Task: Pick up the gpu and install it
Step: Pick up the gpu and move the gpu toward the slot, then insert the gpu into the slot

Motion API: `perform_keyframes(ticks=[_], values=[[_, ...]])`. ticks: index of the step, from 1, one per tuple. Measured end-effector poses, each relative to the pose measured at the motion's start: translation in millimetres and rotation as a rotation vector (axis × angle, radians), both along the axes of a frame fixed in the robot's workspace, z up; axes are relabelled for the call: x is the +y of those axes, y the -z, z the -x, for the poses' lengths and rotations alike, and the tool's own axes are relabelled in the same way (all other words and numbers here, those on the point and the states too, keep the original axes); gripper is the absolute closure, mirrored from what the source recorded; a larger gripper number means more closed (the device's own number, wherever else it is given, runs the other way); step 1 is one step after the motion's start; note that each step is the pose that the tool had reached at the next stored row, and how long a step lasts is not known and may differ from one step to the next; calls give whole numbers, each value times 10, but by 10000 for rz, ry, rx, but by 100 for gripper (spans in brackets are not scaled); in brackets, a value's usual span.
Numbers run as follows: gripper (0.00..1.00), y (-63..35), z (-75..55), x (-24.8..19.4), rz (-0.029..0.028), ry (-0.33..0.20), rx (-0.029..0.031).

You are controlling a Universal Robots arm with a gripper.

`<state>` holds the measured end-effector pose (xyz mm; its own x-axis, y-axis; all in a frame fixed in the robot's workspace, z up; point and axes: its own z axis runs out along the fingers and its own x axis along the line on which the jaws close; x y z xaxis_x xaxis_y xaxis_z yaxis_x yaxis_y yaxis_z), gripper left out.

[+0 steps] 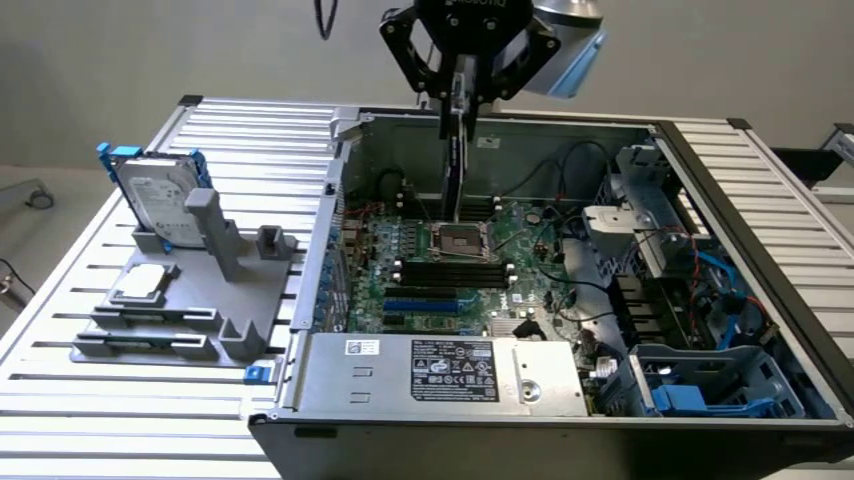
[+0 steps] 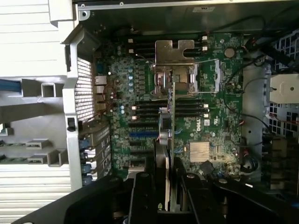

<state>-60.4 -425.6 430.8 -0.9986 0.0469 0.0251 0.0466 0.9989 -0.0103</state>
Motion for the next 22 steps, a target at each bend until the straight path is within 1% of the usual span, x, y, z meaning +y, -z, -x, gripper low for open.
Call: perform_keyframes(ticks=[3, 16, 17, 18, 22], values=[[73, 54, -7, 15, -3, -18, -2], [73, 53, -8, 15, 0, -26, 4], [73, 53, -8, 15, 0, -26, 3], [73, 54, -8, 15, 0, -25, -14], [73, 58, -23, 16, -9, -27, -17]])
